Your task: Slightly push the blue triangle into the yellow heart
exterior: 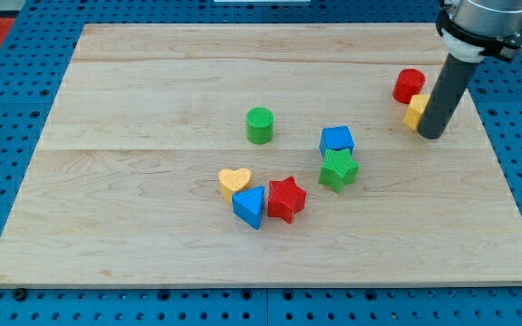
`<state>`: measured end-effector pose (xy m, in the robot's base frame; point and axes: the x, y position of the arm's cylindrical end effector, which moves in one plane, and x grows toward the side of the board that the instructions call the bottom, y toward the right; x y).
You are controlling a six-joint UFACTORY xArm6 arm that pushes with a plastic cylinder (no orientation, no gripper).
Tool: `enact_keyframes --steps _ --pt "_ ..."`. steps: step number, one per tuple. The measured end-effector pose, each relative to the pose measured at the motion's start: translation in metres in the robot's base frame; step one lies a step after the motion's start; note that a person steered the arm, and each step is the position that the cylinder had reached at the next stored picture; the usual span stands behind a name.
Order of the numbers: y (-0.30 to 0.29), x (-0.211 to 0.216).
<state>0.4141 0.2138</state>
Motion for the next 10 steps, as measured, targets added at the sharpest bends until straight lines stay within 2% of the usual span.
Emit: enact_keyframes --steps 3,5,6,7,8,10 --pt "0.0 -0.006" --pt "-0.019 0.117" --pt "-0.078 0.157" --pt "-0.135 0.174" --pt "-0.181 0.171" --pt "-0.218 0.142"
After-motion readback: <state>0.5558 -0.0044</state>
